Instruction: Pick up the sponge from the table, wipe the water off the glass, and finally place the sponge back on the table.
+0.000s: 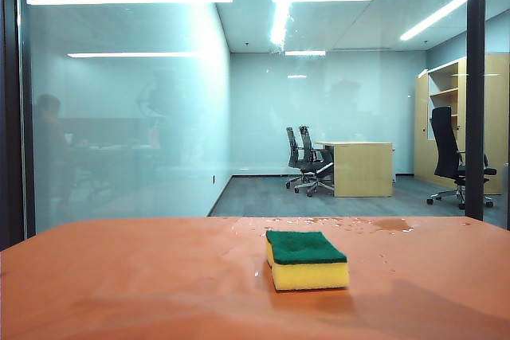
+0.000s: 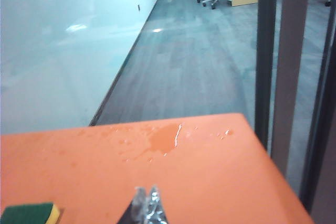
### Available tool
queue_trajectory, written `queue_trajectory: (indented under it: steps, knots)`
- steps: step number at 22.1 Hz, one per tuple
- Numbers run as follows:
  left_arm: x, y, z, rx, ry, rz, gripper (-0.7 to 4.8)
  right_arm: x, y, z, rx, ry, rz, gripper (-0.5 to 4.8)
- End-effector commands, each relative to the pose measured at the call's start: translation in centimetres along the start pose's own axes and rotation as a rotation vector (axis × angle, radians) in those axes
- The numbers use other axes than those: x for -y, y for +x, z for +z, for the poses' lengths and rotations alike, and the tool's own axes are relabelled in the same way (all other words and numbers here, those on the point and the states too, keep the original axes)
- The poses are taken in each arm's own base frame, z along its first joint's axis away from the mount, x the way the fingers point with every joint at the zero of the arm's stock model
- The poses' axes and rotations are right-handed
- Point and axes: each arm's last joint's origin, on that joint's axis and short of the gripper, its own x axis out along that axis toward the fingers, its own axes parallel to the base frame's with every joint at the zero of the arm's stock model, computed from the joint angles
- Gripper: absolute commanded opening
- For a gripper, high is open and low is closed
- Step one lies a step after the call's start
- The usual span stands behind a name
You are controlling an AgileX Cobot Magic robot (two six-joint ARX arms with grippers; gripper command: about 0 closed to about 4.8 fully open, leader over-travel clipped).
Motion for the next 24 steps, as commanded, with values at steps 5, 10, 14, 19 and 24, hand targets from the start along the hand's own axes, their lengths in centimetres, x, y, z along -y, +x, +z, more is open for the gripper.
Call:
queue_trajectory:
  steps: [5,10,14,19,24]
  knots:
    - [0.2,-0.8,-0.6,0.058,-0.035,0.0,1.47,0.2,-0.5,-1.7,0.01,-0.005,0.016,-0.07]
    - [0.2,-1.1,-1.7,0.052,-0.047,0.0,1.14,0.4,-0.7,-3.3,0.011,-0.02,0.017,-0.07]
    - [0.2,-1.0,-3.3,0.007,-0.059,0.005,0.68,0.5,-0.8,-3.7,-0.007,-0.048,0.014,-0.07]
    - [0.1,-1.0,-4.5,-0.049,-0.07,0.009,0.42,0.5,-0.8,-4.0,-0.035,-0.053,0.01,-0.07]
    - [0.1,-1.0,-4.7,-0.064,-0.045,0.02,-0.06,0.6,-0.8,-4.0,-0.042,-0.068,0.007,-0.07]
